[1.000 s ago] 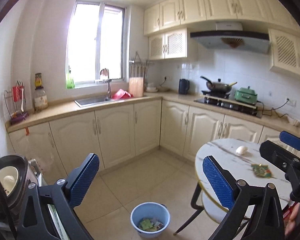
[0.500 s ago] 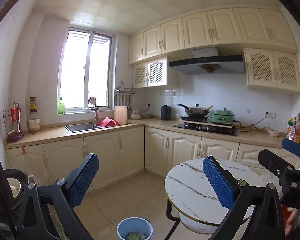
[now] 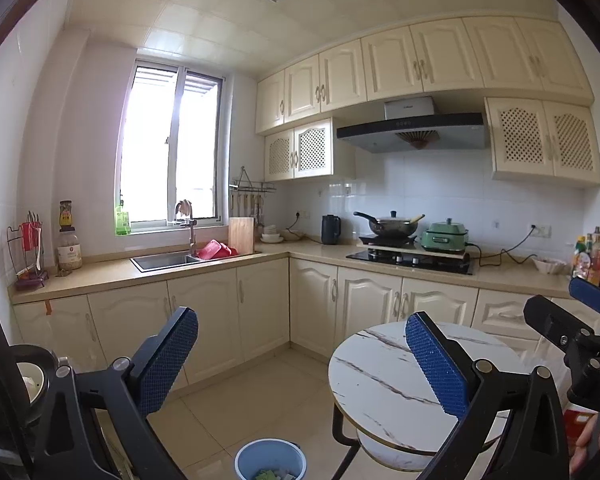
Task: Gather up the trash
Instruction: 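Move both tools back toward the round table, then grasp the white bun with the left gripper while the right gripper grasps the green-gold packet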
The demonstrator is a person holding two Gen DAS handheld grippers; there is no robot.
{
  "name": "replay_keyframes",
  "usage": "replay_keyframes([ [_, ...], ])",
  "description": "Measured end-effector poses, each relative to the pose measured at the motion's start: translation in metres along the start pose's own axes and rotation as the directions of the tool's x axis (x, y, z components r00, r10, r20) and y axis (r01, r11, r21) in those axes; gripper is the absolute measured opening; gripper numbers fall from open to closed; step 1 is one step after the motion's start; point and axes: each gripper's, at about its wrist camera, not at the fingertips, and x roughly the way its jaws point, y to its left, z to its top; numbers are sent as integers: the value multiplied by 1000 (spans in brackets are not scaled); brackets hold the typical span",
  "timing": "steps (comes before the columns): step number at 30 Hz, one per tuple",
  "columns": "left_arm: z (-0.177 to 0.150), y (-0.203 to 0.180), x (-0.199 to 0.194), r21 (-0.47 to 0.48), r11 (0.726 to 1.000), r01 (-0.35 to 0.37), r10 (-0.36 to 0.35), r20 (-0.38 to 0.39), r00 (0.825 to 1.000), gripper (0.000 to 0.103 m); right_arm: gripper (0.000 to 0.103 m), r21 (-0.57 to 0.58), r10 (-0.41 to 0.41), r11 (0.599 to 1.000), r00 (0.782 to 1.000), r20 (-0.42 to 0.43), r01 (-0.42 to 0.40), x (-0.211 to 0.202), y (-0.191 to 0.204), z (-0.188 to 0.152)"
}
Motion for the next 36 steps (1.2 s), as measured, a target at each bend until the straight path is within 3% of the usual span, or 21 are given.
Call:
replay_keyframes([
  [5,9,1,26,10,1000,-3,4,-28,1000,102,103,8,-14,1000,1000,-21,14,10,-9,-7],
  [11,39,-12,106,21,1000,5,-3,-96,995,102,103,40,-73,996,995,-64,75,29,-38,-22],
  [19,49,-47,221,40,997,64,-51,-272,961,102,103,107,-162,977,965,-208,187,81,-112,-64],
  [26,63,-90,334,70,988,139,-99,-408,907,102,103,156,-180,953,899,-399,260,144,-183,-124],
  [29,68,-106,381,79,984,160,-108,-449,887,102,103,137,-174,953,854,-490,272,177,-206,-151],
  [31,70,-113,411,79,981,179,-121,-476,871,102,103,115,-157,957,812,-562,265,203,-217,-168],
  [34,72,-123,456,77,974,213,-144,-512,847,102,103,75,-146,967,773,-617,243,235,-226,-185],
  [36,71,-127,482,94,972,215,-135,-526,840,102,103,21,-151,977,749,-645,214,256,-228,-193],
])
